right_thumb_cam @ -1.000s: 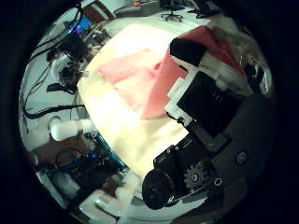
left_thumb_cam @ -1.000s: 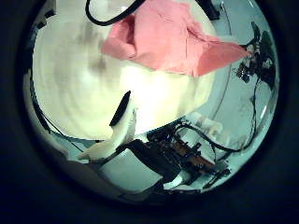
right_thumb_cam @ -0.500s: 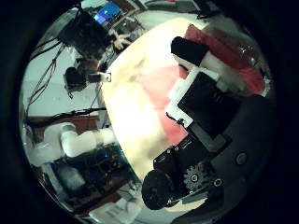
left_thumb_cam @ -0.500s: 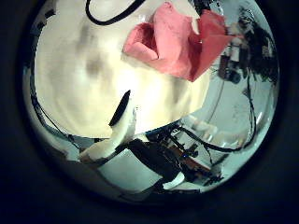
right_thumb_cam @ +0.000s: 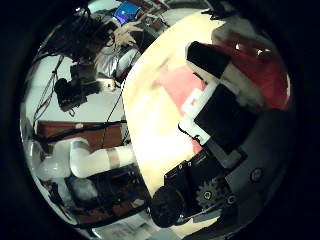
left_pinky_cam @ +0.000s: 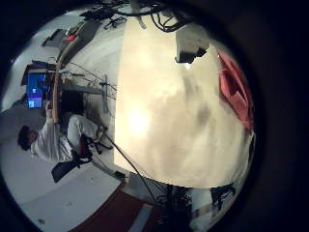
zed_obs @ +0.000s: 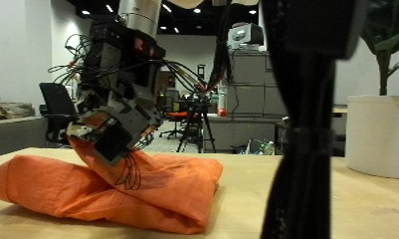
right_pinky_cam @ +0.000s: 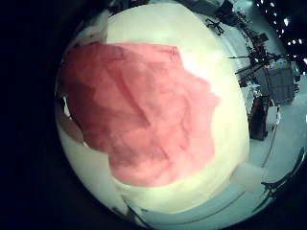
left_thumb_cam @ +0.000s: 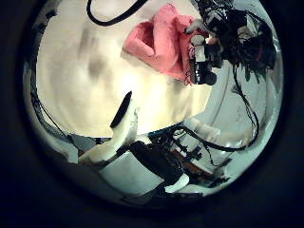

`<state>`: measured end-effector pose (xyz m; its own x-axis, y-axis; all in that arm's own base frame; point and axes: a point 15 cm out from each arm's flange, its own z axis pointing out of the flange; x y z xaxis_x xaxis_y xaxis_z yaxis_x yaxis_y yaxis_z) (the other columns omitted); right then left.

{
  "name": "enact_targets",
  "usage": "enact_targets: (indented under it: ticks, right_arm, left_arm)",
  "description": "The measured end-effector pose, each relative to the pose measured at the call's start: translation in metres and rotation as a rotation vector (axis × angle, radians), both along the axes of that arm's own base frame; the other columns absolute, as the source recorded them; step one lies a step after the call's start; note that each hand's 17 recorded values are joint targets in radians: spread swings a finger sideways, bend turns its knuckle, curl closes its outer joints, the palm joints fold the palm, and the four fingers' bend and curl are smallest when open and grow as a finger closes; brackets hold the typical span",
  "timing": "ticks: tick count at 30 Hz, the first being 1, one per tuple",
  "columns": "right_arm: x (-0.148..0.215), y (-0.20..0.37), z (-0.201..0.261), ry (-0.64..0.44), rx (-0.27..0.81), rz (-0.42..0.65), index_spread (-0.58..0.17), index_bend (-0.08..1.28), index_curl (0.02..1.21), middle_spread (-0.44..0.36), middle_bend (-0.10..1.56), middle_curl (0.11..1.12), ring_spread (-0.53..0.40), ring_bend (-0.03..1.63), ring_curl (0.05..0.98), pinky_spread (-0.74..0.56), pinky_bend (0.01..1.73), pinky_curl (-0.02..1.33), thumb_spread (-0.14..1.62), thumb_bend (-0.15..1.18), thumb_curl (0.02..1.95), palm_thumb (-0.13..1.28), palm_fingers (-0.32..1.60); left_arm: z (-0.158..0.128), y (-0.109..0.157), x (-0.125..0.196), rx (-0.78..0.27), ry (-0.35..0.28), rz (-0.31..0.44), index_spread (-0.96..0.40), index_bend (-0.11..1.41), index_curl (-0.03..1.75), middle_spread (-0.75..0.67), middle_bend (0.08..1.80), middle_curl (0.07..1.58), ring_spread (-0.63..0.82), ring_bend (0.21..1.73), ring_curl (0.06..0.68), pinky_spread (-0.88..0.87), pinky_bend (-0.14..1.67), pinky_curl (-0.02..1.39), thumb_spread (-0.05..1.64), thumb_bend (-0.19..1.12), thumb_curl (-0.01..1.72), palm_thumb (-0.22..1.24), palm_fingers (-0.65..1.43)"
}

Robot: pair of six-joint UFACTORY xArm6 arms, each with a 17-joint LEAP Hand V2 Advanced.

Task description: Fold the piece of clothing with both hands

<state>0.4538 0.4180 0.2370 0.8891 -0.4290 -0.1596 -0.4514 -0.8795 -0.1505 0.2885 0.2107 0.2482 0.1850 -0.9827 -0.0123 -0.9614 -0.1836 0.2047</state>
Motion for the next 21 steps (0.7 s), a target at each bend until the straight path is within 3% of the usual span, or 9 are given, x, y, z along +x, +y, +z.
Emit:
enact_targets:
  ticks: [4, 6, 7, 10, 15, 21]
  right_arm:
    - [-0.001, -0.001, 0.037, -0.002, 0.089, 0.033, -0.315, 0.82, 0.71, -0.117, 1.14, 0.67, -0.293, 1.11, 0.519, -0.36, 0.72, 0.54, 0.98, -0.02, 0.68, 0.97, 0.43]
    - [-0.007, -0.005, 0.068, 0.0, 0.14, 0.041, -0.364, 0.7, 0.66, -0.111, 1.01, 0.62, -0.274, 1.06, 0.495, -0.23, 0.76, 0.53, 0.95, -0.02, 0.68, 0.97, 0.25]
    - [-0.008, -0.011, 0.076, 0.001, 0.143, 0.04, -0.391, 0.59, 0.6, -0.102, 0.87, 0.57, -0.246, 1.02, 0.468, -0.15, 0.81, 0.53, 0.94, -0.02, 0.69, 0.96, 0.09]
    - [-0.015, -0.034, 0.1, 0.024, 0.139, 0.033, -0.433, 0.44, 0.52, -0.08, 0.66, 0.48, -0.164, 0.97, 0.441, 0.03, 0.92, 0.54, 0.92, -0.02, 0.69, 0.95, -0.03]
    - [-0.011, -0.063, 0.158, -0.047, 0.185, -0.004, -0.478, 0.31, 0.41, -0.061, 0.5, 0.4, -0.062, 0.85, 0.363, 0.24, 0.92, 0.5, 0.91, -0.02, 0.7, 0.95, 0.01]
    - [-0.016, -0.117, 0.21, -0.09, 0.191, -0.065, -0.47, 0.28, 0.39, -0.048, 0.44, 0.37, -0.003, 0.78, 0.32, 0.35, 0.84, 0.44, 0.89, -0.02, 0.71, 0.94, 0.07]
  left_arm:
    - [-0.001, -0.003, 0.0, -0.001, 0.004, -0.003, 0.07, 0.15, 0.28, 0.11, 0.21, 0.37, 0.2, 0.64, 0.221, 0.04, 0.57, 0.35, 1.13, -0.02, 0.29, 0.44, 0.15]
    - [0.001, -0.005, 0.0, 0.001, 0.001, -0.007, 0.07, 0.16, 0.29, 0.11, 0.21, 0.37, 0.2, 0.64, 0.22, 0.04, 0.57, 0.35, 1.13, -0.02, 0.29, 0.44, 0.15]
    - [0.003, -0.007, 0.001, 0.004, -0.002, -0.01, 0.07, 0.16, 0.29, 0.11, 0.21, 0.37, 0.2, 0.64, 0.219, 0.04, 0.57, 0.35, 1.13, -0.02, 0.29, 0.44, 0.15]
    - [0.005, -0.013, 0.002, 0.002, -0.003, -0.019, 0.07, 0.16, 0.29, 0.11, 0.21, 0.37, 0.2, 0.64, 0.218, 0.04, 0.57, 0.35, 1.13, -0.02, 0.29, 0.44, 0.15]
    - [0.012, -0.024, 0.008, 0.013, -0.019, -0.038, 0.07, 0.16, 0.29, 0.1, 0.21, 0.38, 0.2, 0.65, 0.217, 0.04, 0.57, 0.35, 1.14, -0.02, 0.28, 0.45, 0.15]
    - [0.026, -0.038, 0.008, 0.019, -0.032, -0.062, 0.06, 0.16, 0.29, 0.1, 0.21, 0.38, 0.2, 0.64, 0.216, 0.04, 0.58, 0.35, 1.14, -0.02, 0.29, 0.46, 0.16]
